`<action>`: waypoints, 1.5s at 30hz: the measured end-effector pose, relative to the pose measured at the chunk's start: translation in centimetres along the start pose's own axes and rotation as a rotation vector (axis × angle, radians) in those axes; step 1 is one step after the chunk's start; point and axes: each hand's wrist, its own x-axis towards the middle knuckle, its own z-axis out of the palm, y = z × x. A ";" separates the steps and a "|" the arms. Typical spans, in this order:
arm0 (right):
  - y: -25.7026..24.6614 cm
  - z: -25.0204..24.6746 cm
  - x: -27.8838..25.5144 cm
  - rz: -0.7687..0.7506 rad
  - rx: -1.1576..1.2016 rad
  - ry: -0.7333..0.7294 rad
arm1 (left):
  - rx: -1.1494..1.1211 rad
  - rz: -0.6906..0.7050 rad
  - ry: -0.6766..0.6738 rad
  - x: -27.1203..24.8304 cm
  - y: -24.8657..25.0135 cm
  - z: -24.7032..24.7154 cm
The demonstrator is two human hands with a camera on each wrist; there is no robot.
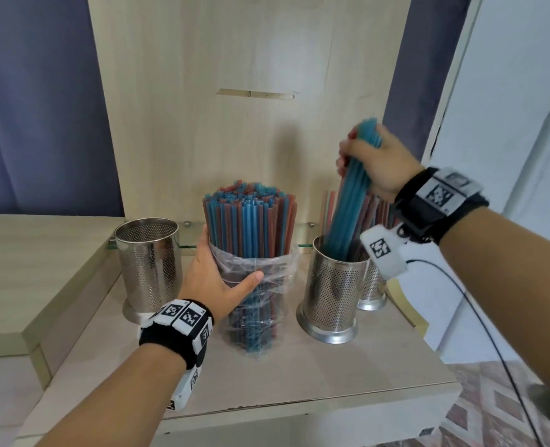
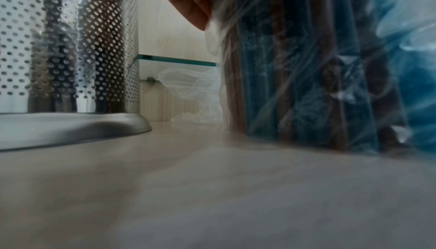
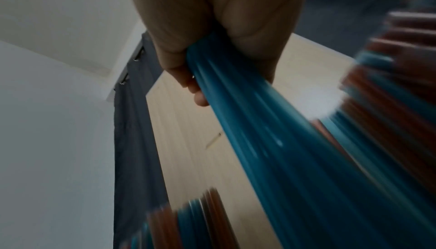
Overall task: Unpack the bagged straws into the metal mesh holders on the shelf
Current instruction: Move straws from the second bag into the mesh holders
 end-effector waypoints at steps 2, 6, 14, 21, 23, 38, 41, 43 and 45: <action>2.2 0.3 -0.7 0.047 0.000 -0.019 | -0.005 0.008 0.006 0.0 0.1 0.0; 5.4 1.2 -2.1 0.085 -0.102 -0.022 | -0.014 0.011 0.006 0.0 0.2 0.0; 6.8 1.0 -1.6 -0.005 -0.637 0.240 | -0.015 0.018 0.005 0.0 0.4 0.0; 6.3 0.6 -1.8 -0.199 -1.011 0.054 | -0.006 0.011 0.003 -0.1 0.3 0.0; 5.9 0.0 -2.6 -0.225 -1.023 0.071 | -0.006 0.006 0.004 -0.1 0.3 0.0; 9.8 -0.2 -9.3 -0.194 -1.431 -0.291 | 0.025 -0.012 0.006 -0.3 0.6 0.0; 9.5 0.4 -9.4 -0.180 -1.424 -0.227 | 0.042 -0.014 0.007 -0.4 0.8 0.0; 8.6 1.1 -9.8 -0.272 -1.338 -0.159 | 0.046 -0.014 0.008 -0.3 0.8 0.0; 7.6 1.9 -10.0 -0.332 -1.191 -0.122 | 0.036 -0.015 0.009 -0.2 0.6 0.1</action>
